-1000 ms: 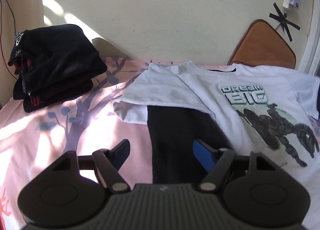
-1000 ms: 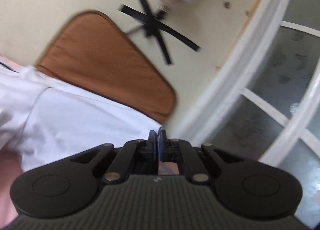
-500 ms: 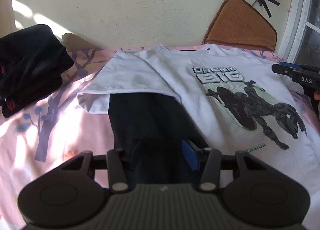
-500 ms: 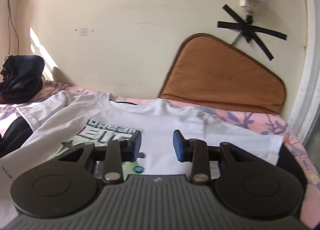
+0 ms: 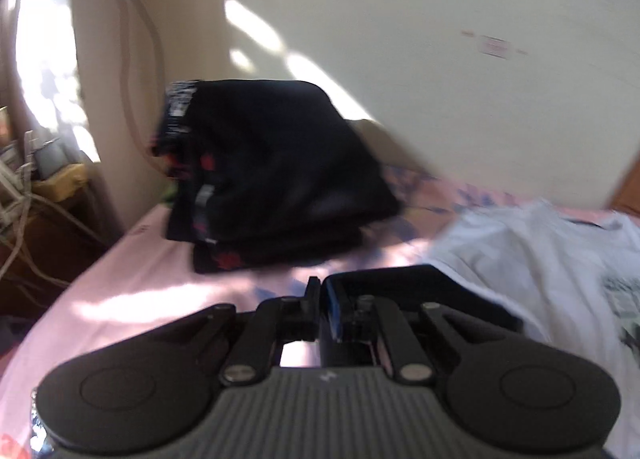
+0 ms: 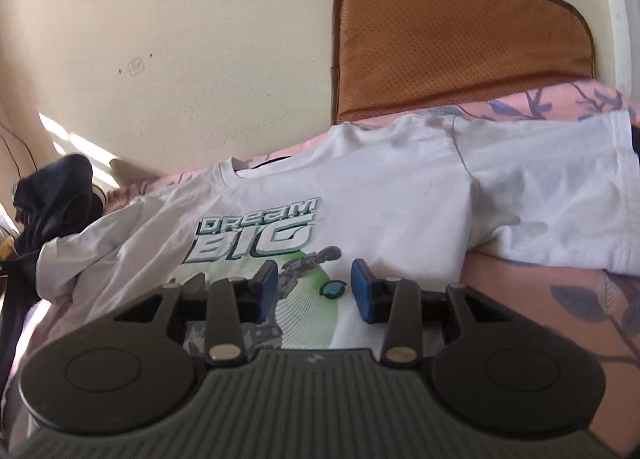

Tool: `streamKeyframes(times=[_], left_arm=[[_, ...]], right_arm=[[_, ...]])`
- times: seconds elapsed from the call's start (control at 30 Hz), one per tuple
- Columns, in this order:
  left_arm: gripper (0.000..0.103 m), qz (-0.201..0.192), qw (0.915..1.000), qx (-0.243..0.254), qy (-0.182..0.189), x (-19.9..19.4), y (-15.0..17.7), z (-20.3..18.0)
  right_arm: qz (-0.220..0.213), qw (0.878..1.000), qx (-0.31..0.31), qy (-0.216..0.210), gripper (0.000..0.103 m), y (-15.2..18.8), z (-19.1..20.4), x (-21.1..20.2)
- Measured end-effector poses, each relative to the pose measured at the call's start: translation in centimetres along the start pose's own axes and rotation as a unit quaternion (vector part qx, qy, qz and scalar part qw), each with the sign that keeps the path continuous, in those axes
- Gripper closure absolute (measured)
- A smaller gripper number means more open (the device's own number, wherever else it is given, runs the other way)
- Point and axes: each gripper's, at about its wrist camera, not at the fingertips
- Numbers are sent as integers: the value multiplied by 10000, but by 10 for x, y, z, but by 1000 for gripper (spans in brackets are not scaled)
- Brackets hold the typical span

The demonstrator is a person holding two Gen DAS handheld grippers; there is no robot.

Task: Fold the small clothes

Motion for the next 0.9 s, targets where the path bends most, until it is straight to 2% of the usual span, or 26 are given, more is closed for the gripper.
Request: streamKeyframes(times=[0.03,0.1,0.13,0.17,0.2,0.23,0.27,0.3,0.37,0.4,0.43,0.47,0.5,0.53,0.57,0.63,0.67,0.7,0.73,0.77,0.8,0.83,0.87,0.9], left_arm=[[98,117,9995,-120,-264,17,-5,13],[98,663,9955,-445,-507,49,-7,28],[98,707,9945,-545,-539,53,-6,30],[96,635,9954,-546,-458,50,-6,28],[91,492,9971,-476,-323,43,-6,22],[86,390,9981,-411,-233,36,-5,17],[70,283,9989,-351,-112,26,-4,12],[63,179,9993,-322,50,15,-3,8],[62,66,9987,-224,452,-8,3,0],[57,36,9975,-173,679,-20,7,-4],[53,29,9956,-133,930,-36,12,-9],[47,40,9933,-101,1148,-46,17,-11],[45,78,9895,-60,1443,-63,26,-16],[44,119,9863,-34,1642,-72,33,-17],[44,195,9824,-8,1858,-82,41,-17],[43,396,9740,11,2231,-101,59,-18],[43,475,9709,-18,2346,-108,67,-18],[43,555,9681,-39,2444,-113,73,-18],[43,638,9649,-53,2547,-120,82,-19],[43,690,9628,-38,2611,-125,87,-18],[40,712,9620,-23,2634,-129,91,-17],[37,729,9619,-32,2634,-135,97,-15],[28,747,9616,-65,2639,-137,100,-12],[24,780,9598,-143,2691,-141,105,-5]], right_arm=[[-20,10000,0,5,60,1,-9,-10],[-5,10000,-95,-5,59,3,-22,-17],[4,9999,-141,4,59,3,-27,-20],[1,9999,-158,32,59,11,-3,-32],[-3,9999,-128,33,59,9,-1,-35],[-5,10000,-91,29,59,3,-20,-56],[-2,10000,-65,32,59,7,-13,-68],[13,10000,-57,36,59,4,-27,-81],[51,9999,-94,44,59,1,-35,-78],[55,9999,-102,45,59,-3,-51,-93],[60,9999,-96,56,59,-1,-24,-61],[61,9999,-80,71,59,0,-21,-57],[67,9999,-74,79,59,0,-21,-55],[72,9999,-76,117,59,8,-1,-33],[75,9998,-81,168,59,12,8,-28],[105,9997,-93,176,57,9,-5,-43],[109,9997,-83,192,56,10,3,-39],[107,9997,-75,185,55,7,-10,-54],[103,9996,-62,254,55,16,26,-26],[87,9995,-54,284,55,19,34,-24],[64,9996,-44,276,55,16,18,-38],[4,9996,-9,268,55,14,31,-32],[-62,9998,32,210,55,11,10,-46],[-98,9998,50,145,55,13,10,-56]])
Point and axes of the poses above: each gripper's, at about its wrist camera, not at the fingertips, and x roughly the way its jaws point, z to its left, y to its underside, and after that the axes turned 10 degrees about -z, right-handed
